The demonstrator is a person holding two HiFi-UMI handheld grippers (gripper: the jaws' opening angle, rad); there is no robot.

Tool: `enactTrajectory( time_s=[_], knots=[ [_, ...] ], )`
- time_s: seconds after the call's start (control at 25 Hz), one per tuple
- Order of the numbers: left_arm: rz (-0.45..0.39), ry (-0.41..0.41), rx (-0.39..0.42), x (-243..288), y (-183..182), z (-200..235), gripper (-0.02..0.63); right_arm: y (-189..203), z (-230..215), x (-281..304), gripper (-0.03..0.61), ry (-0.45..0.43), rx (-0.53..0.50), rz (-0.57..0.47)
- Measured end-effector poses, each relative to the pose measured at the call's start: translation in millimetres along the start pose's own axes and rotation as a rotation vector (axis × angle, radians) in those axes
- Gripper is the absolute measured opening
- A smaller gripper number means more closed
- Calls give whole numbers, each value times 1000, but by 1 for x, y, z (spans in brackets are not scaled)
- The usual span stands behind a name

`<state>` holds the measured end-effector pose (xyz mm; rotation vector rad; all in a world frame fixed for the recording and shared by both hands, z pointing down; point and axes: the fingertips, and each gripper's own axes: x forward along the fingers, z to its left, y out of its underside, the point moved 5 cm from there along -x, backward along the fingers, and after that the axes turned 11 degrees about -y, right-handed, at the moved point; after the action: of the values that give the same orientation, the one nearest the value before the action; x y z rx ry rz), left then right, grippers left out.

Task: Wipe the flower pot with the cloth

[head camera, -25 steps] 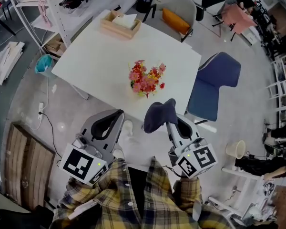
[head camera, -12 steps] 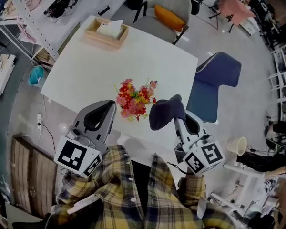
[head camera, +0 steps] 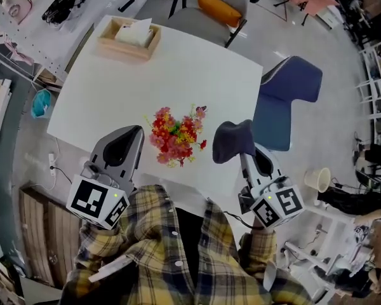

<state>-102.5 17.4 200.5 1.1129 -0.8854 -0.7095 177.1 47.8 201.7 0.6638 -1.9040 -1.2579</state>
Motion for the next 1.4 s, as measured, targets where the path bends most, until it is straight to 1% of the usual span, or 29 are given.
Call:
enactTrajectory(
  time_s=[0.24, 0.6, 0.76, 0.88, 1.08, 1.12, 1.28, 1.32, 1.4],
  knots=[
    [47, 27, -11, 8, 10, 15, 9, 20, -2, 15, 12, 18, 69, 33],
    [175, 70, -52, 15, 73, 28, 14, 72, -11, 54, 12, 3, 176, 91],
    [239, 118, -58, 21, 102, 26, 75, 93, -15, 72, 12, -20, 228, 102],
    [282, 154, -52, 24, 122, 23, 92, 107, -16, 81, 12, -36, 255, 115],
    [338, 237, -40, 26, 151, 14, 188, 126, -19, 90, 12, -57, 293, 128],
    [346, 253, -38, 26, 156, 12, 217, 129, -20, 92, 12, -61, 299, 129],
    [356, 303, 1, 34, 174, 5, 275, 141, -22, 99, 12, -77, 329, 138],
    [355, 310, 11, 37, 178, 3, 308, 144, -23, 101, 12, -80, 334, 142],
    [352, 313, 18, 43, 184, 1, 338, 147, -25, 105, 12, -86, 341, 148]
  ],
)
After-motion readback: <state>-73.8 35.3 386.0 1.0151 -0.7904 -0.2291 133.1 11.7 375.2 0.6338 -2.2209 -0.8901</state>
